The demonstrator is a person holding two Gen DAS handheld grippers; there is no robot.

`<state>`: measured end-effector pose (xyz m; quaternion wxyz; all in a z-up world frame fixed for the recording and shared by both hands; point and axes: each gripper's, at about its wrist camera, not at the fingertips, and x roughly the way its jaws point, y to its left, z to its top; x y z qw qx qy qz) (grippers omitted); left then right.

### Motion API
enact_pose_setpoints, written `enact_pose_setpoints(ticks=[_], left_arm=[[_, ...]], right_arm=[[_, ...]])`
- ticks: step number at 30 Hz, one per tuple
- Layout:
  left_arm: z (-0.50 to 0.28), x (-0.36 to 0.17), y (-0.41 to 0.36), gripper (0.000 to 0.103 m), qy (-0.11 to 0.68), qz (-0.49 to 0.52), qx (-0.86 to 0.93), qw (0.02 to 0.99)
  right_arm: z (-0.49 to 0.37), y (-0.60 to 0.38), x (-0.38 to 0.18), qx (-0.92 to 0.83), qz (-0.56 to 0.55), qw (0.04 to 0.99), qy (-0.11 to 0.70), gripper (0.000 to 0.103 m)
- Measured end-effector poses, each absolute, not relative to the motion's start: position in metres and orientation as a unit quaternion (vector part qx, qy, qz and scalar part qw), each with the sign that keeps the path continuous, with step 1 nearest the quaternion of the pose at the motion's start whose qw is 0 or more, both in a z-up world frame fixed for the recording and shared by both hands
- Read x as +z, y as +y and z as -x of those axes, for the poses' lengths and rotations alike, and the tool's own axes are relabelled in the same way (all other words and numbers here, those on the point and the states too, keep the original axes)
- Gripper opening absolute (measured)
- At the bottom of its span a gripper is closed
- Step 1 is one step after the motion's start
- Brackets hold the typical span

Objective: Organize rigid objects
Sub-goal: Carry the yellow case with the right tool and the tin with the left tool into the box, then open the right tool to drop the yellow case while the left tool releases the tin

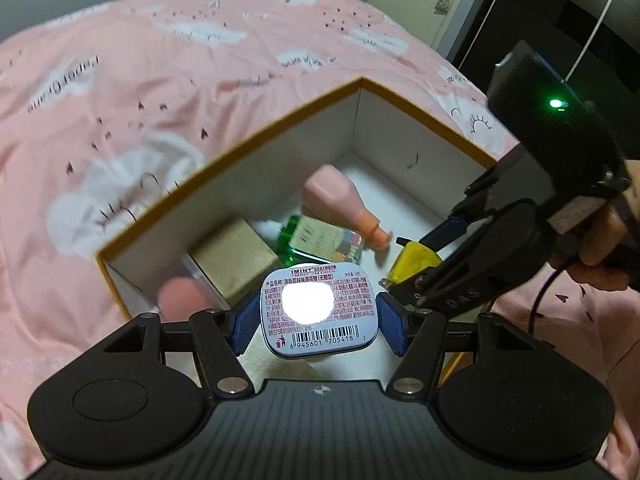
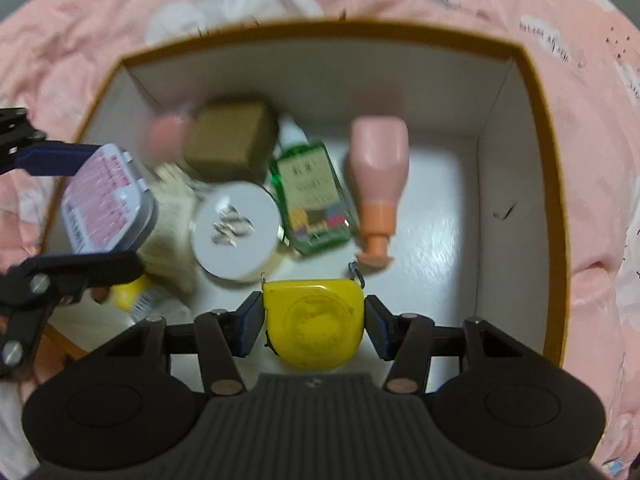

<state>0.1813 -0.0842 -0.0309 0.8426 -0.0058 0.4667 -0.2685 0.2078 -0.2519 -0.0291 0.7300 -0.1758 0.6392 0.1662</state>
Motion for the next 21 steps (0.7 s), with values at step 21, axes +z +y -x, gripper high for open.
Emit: enact_pose_setpoints(ticks=[21], left_arm=[[-0.18, -0.051, -0.103, 0.072, 0.528, 0.062, -0.239, 0.813]], right_arm=[[-0.208, -0.248, -0.048, 0.146, 0.305, 0.706, 0.622, 0.069]])
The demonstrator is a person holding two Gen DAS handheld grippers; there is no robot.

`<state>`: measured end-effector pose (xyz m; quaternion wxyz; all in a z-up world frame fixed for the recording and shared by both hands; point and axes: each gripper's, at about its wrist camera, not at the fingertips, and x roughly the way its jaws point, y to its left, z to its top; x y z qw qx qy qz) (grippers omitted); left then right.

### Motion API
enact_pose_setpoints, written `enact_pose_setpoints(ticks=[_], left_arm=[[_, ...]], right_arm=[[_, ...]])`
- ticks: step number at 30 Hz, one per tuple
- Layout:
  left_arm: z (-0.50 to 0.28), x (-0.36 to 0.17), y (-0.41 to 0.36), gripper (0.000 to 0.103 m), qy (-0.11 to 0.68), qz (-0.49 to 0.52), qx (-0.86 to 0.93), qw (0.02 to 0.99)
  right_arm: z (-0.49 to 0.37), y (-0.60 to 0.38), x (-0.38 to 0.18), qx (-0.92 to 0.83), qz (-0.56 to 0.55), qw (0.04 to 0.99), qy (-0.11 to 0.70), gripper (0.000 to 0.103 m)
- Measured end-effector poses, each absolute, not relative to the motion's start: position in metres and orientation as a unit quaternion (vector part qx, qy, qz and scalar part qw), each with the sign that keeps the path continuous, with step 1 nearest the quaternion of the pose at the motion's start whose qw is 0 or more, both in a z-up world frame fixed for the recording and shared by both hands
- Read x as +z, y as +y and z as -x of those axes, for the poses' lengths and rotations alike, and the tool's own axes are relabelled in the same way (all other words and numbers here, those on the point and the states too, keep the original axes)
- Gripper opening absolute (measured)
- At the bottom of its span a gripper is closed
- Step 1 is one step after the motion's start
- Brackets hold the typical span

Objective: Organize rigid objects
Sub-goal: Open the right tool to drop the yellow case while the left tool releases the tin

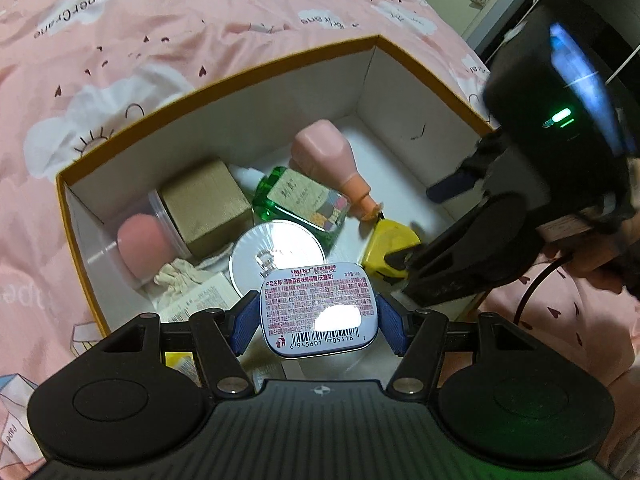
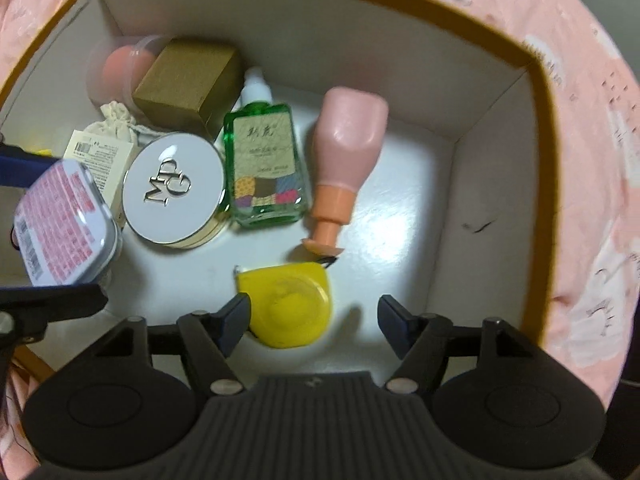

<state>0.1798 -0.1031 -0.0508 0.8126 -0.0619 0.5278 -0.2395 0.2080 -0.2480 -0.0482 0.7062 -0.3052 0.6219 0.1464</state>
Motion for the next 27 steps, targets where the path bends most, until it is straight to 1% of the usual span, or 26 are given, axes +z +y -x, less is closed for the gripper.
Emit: enact_pose_setpoints(ticks=[6, 20, 24, 25, 27], left_arm=[[-0.181, -0.059, -0.107, 0.072, 0.549, 0.084, -0.253, 0.792], [-0.186, -0.071, -0.111, 0.073, 0.58, 0.14, -0.27, 0.756], [-0.186, -0.07, -0.113, 0.077, 0.582, 0.134, -0.264, 0.758], [-0.187, -0.07, -0.112, 0.079, 0.583, 0.133, -0.261, 0.758], [-0.187, -0.072, -0.112, 0.08, 0.585, 0.136, -0.26, 0.756]], right_arm=[[-0.197, -0.245, -0.026, 0.161, 0.309, 0.725, 0.594, 0.069], [-0.198, -0.245, -0.025, 0.153, 0.322, 0.731, 0.582, 0.074], [-0.196, -0.244, -0.024, 0.153, 0.32, 0.732, 0.582, 0.074], [-0.196, -0.244, -0.024, 0.153, 0.319, 0.732, 0.582, 0.075], [-0.195, -0.244, -0.024, 0.154, 0.319, 0.731, 0.583, 0.075]])
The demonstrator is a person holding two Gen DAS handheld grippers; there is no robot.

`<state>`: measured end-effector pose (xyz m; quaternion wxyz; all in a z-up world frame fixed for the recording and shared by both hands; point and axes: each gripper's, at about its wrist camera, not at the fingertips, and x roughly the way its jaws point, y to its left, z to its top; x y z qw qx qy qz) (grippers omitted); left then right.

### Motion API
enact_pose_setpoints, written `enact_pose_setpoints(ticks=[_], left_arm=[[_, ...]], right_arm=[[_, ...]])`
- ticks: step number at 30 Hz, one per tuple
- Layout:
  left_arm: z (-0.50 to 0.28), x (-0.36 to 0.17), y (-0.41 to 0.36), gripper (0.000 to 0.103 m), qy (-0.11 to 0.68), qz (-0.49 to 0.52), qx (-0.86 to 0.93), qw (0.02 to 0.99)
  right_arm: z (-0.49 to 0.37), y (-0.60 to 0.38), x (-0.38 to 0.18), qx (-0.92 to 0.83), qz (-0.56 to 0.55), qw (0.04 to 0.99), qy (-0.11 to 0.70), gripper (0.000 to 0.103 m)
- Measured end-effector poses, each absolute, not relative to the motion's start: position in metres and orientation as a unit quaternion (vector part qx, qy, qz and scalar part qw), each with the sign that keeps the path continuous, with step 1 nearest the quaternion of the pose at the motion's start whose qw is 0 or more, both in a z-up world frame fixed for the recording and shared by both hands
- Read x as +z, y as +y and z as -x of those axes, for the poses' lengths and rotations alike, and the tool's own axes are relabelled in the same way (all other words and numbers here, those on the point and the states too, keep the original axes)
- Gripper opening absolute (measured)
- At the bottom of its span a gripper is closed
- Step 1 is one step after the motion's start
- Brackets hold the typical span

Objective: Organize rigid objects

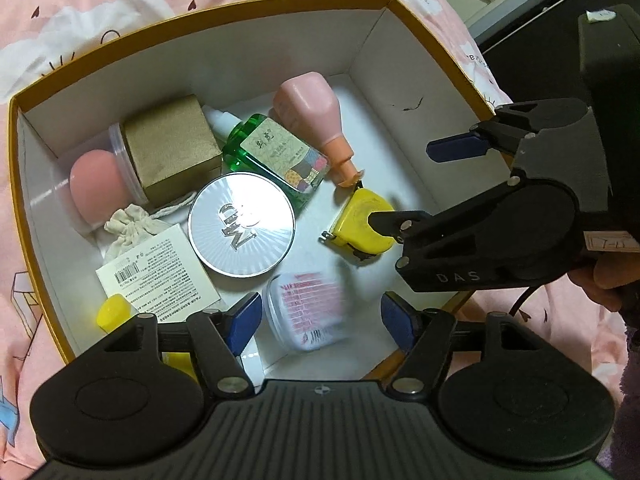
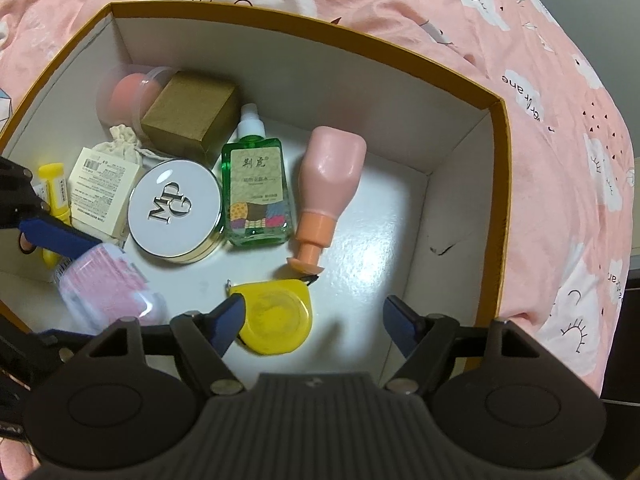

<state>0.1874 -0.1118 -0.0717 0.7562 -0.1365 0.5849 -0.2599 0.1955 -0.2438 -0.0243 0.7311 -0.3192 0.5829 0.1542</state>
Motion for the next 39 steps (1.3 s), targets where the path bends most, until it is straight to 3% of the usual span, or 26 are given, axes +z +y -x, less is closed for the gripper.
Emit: enact_pose_setpoints(ticks=[10, 19, 34, 39], left_arm=[[-0.182, -0.06, -0.106, 0.08, 0.57, 0.139, -0.257, 0.768], [-0.156, -0.01, -0.088, 0.077, 0.5, 0.138, -0.233, 0.823], [-0.068, 0.078, -0.062, 0.075, 0.23, 0.04, -0.142, 0.962], [-0.048, 0.078, -0.054, 0.085, 0.181, 0.004, -0.096, 0.979]], right_arm=[[-0.195, -0.245, -0.022, 0.156, 0.319, 0.731, 0.583, 0.077], [-0.184, -0.237, 0.016, 0.153, 0.329, 0.752, 0.55, 0.08], [-0.111, -0.209, 0.095, 0.155, 0.3, 0.855, 0.393, 0.086], [-0.075, -0.197, 0.097, 0.165, 0.28, 0.881, 0.343, 0.094]])
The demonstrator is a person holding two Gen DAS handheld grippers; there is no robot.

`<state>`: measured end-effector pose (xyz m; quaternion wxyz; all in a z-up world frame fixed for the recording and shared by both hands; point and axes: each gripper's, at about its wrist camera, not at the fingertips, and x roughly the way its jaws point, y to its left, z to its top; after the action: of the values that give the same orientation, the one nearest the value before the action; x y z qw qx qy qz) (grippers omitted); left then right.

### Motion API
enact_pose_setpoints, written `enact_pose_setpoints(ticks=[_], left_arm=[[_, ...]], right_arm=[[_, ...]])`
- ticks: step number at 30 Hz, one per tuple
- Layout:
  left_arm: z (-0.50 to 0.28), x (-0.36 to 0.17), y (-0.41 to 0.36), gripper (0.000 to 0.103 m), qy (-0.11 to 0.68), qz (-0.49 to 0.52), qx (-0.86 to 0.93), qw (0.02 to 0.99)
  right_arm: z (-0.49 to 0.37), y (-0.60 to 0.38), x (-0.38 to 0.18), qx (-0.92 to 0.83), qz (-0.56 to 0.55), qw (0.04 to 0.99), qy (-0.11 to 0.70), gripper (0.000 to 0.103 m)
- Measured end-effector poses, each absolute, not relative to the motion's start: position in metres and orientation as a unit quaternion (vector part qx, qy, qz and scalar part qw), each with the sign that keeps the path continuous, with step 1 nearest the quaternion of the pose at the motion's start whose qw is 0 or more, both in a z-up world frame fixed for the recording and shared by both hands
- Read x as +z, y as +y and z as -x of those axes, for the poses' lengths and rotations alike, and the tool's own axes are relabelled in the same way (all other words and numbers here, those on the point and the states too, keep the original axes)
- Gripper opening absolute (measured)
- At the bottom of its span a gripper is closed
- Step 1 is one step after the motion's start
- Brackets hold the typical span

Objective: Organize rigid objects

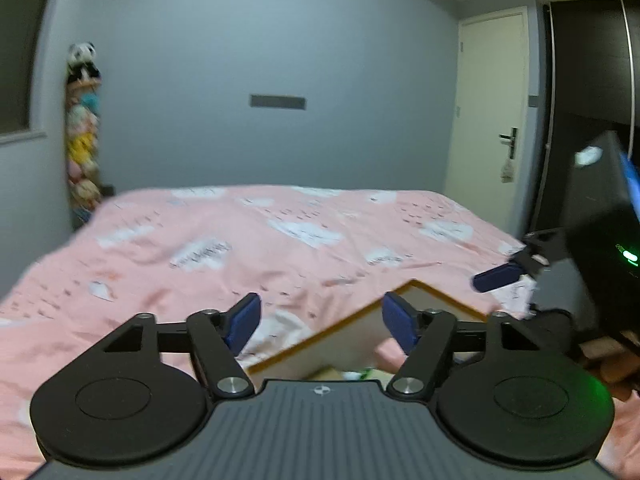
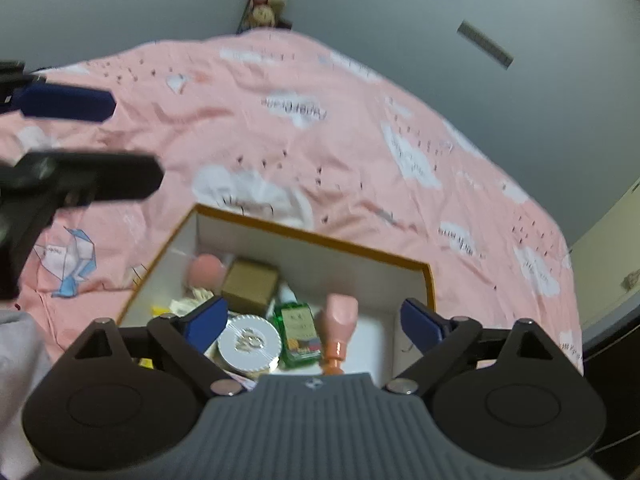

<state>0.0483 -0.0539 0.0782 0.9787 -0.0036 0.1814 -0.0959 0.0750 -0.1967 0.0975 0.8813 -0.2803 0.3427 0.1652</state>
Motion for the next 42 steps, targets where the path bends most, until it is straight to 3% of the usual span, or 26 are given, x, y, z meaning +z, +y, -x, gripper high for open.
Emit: enact_pose_setpoints(ticks=[3, 5, 6, 13, 17, 42], left_arm=[[-0.037, 0.069, -0.049, 0.089, 0.167, -0.039, -0.07, 0.983], [-0.031, 0.061, -0.046, 0.101, 0.157, -0.061, -0.048, 0.985], [-0.028, 0.057, -0.044, 0.102, 0.156, -0.068, -0.032, 0.985], [-0.034, 0.019, -0.029, 0.102, 0.241, -0.061, 0.01, 0.969], [-0.037, 0.008, -0.026, 0.102, 0.278, -0.047, 0.016, 0.959], [-0.035, -0.026, -0.022, 0.103, 0.366, -0.054, 0.008, 0.929]], right_arm=[[-0.051, -0.19, 0.091, 0.167, 0.273, 0.896, 0.307, 0.097], [-0.038, -0.19, 0.088, 0.179, 0.247, 0.906, 0.294, 0.098], [-0.033, -0.19, 0.086, 0.179, 0.233, 0.911, 0.291, 0.098], [-0.017, -0.199, 0.063, 0.113, 0.129, 0.942, 0.289, 0.1], [-0.012, -0.196, 0.044, 0.089, 0.155, 0.939, 0.293, 0.1], [-0.009, -0.193, 0.008, 0.111, 0.112, 0.929, 0.336, 0.1]])
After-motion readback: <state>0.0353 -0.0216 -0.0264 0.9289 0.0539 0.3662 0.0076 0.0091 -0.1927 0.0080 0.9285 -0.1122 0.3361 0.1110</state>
